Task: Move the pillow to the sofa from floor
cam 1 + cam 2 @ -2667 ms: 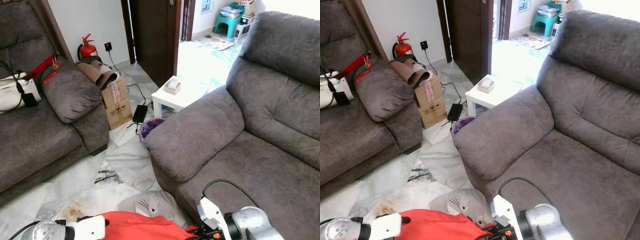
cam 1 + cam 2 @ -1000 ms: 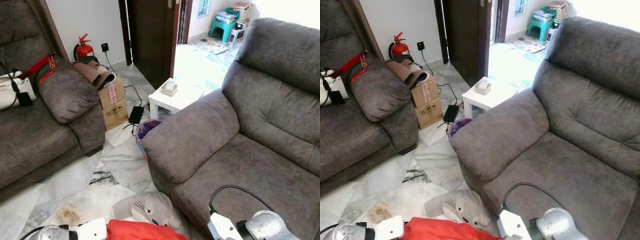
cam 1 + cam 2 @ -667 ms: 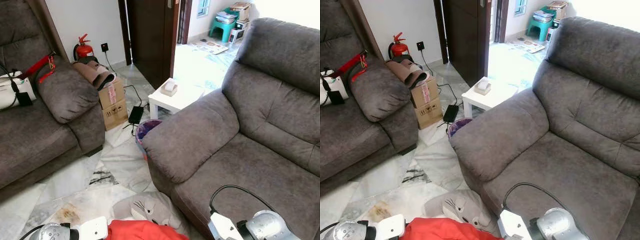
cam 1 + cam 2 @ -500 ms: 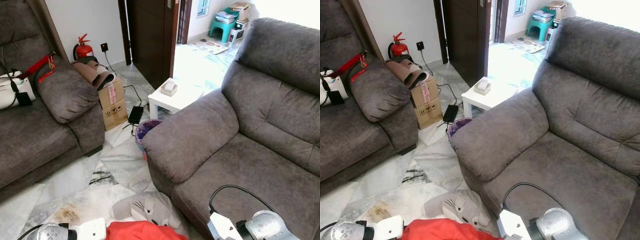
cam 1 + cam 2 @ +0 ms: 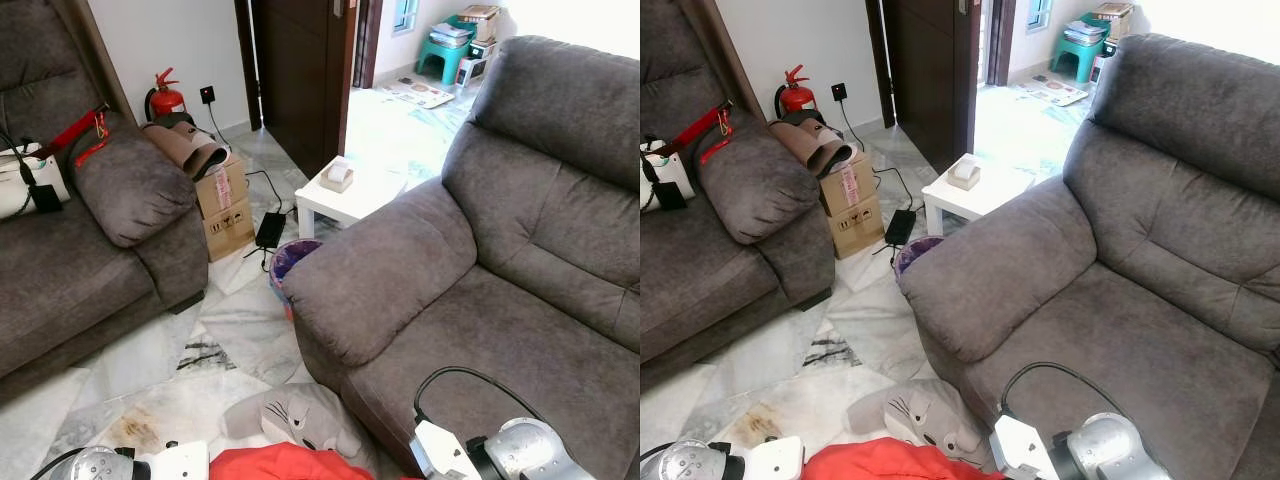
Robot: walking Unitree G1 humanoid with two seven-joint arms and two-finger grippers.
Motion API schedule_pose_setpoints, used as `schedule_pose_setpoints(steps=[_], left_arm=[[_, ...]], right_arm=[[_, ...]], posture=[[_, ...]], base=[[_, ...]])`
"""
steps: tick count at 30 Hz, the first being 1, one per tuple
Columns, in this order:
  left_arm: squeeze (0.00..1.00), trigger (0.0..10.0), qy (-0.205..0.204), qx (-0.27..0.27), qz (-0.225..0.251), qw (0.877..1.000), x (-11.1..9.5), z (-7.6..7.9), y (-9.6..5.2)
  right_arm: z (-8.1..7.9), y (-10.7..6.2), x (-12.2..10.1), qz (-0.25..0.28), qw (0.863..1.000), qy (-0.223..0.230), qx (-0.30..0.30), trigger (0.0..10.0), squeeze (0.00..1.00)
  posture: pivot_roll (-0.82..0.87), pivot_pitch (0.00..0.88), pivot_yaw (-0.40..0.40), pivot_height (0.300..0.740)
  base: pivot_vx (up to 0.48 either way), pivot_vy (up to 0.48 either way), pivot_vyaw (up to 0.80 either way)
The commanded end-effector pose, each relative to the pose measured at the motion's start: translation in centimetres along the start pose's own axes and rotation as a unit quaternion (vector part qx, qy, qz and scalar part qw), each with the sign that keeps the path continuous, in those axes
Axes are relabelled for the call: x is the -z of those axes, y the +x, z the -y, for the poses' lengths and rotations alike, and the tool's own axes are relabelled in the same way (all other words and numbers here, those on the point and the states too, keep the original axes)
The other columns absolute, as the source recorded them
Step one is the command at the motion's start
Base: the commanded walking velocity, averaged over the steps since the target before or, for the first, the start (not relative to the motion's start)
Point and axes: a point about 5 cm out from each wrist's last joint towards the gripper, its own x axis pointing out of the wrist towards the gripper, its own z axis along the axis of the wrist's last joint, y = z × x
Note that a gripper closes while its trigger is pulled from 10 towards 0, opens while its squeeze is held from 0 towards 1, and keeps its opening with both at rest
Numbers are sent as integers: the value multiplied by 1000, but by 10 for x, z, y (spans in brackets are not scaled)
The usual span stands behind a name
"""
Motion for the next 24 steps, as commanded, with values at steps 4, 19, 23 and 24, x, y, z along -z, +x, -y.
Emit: schedule_pose_setpoints(steps=[4, 19, 23, 24], left_arm=[[0, 0, 11, -1, -2, 1000, 1, -1, -3], [0, 0, 6, -14, 14, 1000, -8, -9, 0], [0, 0, -29, -63, 26, 997, -10, -13, 7], [0, 0, -36, -92, 24, 995, -11, -18, 8]], right_arm=[[2, 8, -10, 18, 999, -31, -14, 10000, 0], [9, 16, -7, 14, 999, -43, 4, 10000, 0], [22, 21, -2, 7, 996, -58, 74, 10000, 0], [27, 22, 0, -1, 994, -61, 96, 10000, 0]], posture=[[61, 92, 4, 740], [67, 59, 15, 740], [73, 42, 26, 740], [73, 39, 26, 740]], base=[[0, 0, 0], [0, 0, 0], [0, 0, 0], [0, 0, 0]])
